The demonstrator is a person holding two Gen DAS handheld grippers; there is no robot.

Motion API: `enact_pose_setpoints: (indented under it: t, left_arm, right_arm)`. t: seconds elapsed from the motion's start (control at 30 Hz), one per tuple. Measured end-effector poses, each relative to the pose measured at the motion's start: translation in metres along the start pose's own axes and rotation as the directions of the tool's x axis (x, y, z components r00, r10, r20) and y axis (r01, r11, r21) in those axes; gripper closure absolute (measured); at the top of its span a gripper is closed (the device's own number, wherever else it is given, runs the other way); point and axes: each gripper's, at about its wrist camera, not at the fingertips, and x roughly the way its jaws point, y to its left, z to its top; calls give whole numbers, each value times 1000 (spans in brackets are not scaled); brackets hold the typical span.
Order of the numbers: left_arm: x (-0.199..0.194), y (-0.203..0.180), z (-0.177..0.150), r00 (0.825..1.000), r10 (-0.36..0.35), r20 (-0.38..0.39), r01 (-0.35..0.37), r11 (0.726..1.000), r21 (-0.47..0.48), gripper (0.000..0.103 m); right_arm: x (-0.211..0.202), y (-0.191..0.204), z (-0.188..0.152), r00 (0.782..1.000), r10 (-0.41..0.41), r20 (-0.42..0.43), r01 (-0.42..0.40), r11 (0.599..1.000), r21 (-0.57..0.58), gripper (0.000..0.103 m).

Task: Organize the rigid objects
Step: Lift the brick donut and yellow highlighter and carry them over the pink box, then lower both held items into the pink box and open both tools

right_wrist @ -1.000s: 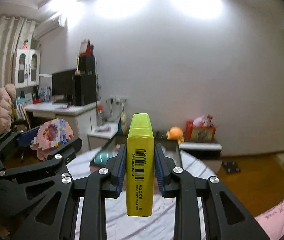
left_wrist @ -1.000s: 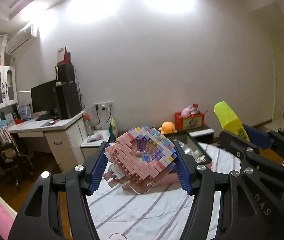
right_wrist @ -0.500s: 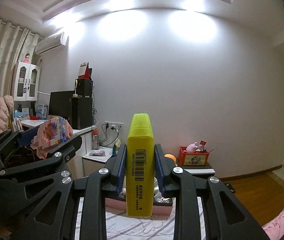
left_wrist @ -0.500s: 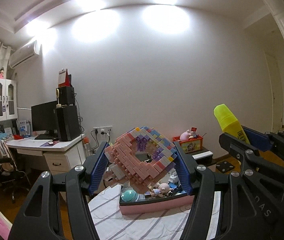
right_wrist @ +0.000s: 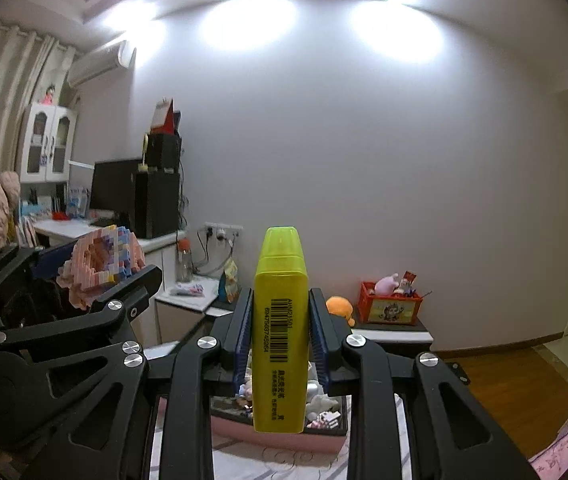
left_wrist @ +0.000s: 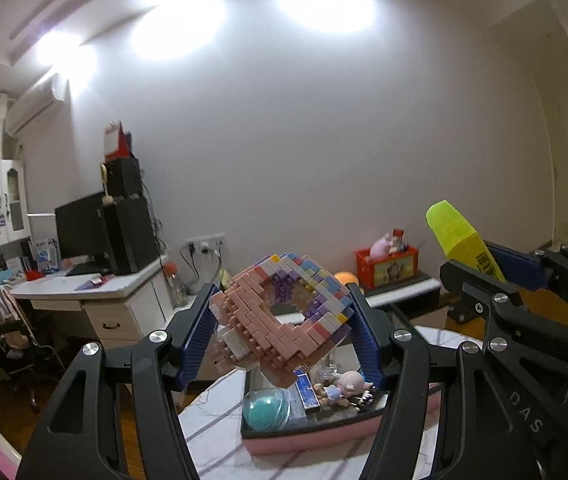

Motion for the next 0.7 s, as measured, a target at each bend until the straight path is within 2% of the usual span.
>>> enact_pose_setpoints:
  t: [0.13,0.23,0.33,0.53,0.67,0.7]
  left_arm:
    - [62,-2,-9,994,-36,-103,38,999,15,39]
    - [112,-2,-24,978,-65,-199,67,998,4,39]
    - [161,-5,-48,944,-72,-322,77,997,1,39]
    - [215,-15,-80,875,-72,-478,86,996,8,39]
    - [226,-16,-85,854,-32,-519,65,997,46,39]
    - [228,-15,-86,852,-35,-522,68,997,45,38]
  right_arm:
    - [53,-8,-6,998,5,-70,-6,1000,-10,76]
    - [101,-13,-19,988,11,-154,-14,1000,-17,76]
    - [139,-14,-34,973,22,-229,-29,999,-26,76]
    - [198,-12,-70,925,62,-374,-76,997,-23,76]
    - [222,-15,-85,890,106,-443,-111,994,14,75]
    - [224,-16,-85,887,112,-448,-115,993,20,75]
